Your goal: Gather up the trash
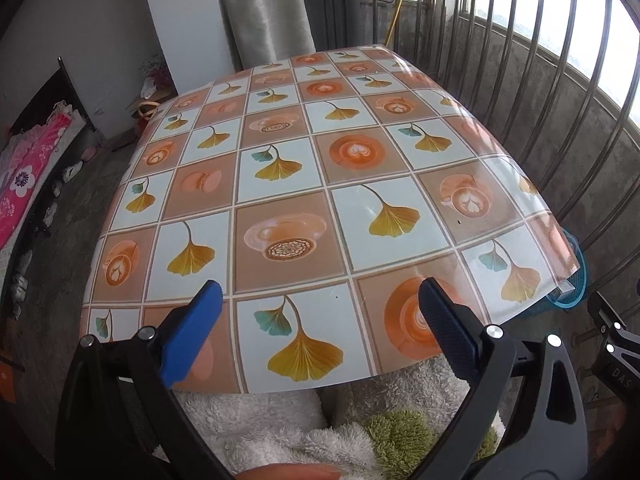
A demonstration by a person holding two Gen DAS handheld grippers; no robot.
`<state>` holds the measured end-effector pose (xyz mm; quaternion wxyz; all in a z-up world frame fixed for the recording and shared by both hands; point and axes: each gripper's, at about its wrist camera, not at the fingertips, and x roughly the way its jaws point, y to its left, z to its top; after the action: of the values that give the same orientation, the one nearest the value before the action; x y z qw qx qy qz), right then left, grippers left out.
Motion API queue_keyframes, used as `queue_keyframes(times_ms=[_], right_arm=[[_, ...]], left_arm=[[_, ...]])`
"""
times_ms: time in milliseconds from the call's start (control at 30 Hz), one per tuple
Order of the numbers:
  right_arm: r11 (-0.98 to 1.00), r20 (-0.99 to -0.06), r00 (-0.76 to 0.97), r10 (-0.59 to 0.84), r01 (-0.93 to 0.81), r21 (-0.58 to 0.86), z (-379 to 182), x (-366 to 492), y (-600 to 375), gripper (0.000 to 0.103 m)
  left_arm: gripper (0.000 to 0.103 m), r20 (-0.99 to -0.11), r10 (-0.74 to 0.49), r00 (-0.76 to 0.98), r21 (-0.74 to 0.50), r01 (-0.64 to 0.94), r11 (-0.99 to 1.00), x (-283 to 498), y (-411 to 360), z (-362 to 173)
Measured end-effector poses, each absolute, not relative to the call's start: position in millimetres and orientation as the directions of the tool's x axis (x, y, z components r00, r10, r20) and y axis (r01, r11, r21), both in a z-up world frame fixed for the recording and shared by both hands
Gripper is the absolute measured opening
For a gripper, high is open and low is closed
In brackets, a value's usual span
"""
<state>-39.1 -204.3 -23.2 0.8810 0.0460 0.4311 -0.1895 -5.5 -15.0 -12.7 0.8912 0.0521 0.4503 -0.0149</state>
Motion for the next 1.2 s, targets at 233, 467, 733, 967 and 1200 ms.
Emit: queue_keyframes(times_ms=[233,467,733,967,1200], right_arm=[[0.920,-0.783,0.548,-0.295,0.385,-0.077,-25.7,-41.9,-211.3,0.097],[0.919,-0.778,0.554,-0.297,0.387,-0.075,-23.1,-42.8,-214.2,0.097],[0.919,-0.773,0.562,-0.294,0.389,-0.067,-20.4,-42.7,-216.2,0.097],[0.915,-0.773,0.560,-0.298,0.398,-0.064,-20.1,-44.3,-217.9,0.097],[0.914,-0.771,0.561,-0.300,0.402,-0.063,-19.1,-44.3,-218.8,0.097]], left_arm=[[0.094,-0.813,0.014,0.582,0.088,0.099,0.991,-3.2,-26.4,-16.0],[0.094,-0.806,-0.009,0.592,0.080,0.124,0.989,-3.9,-32.9,-12.3],[0.094,-0.798,-0.042,0.602,0.066,0.157,0.985,-7.9,-37.3,-8.1],[0.094,-0.803,-0.056,0.593,0.052,0.164,0.985,-6.8,-36.6,-8.7],[0.094,-0.803,-0.056,0.593,0.053,0.164,0.985,-6.3,-36.1,-8.8]])
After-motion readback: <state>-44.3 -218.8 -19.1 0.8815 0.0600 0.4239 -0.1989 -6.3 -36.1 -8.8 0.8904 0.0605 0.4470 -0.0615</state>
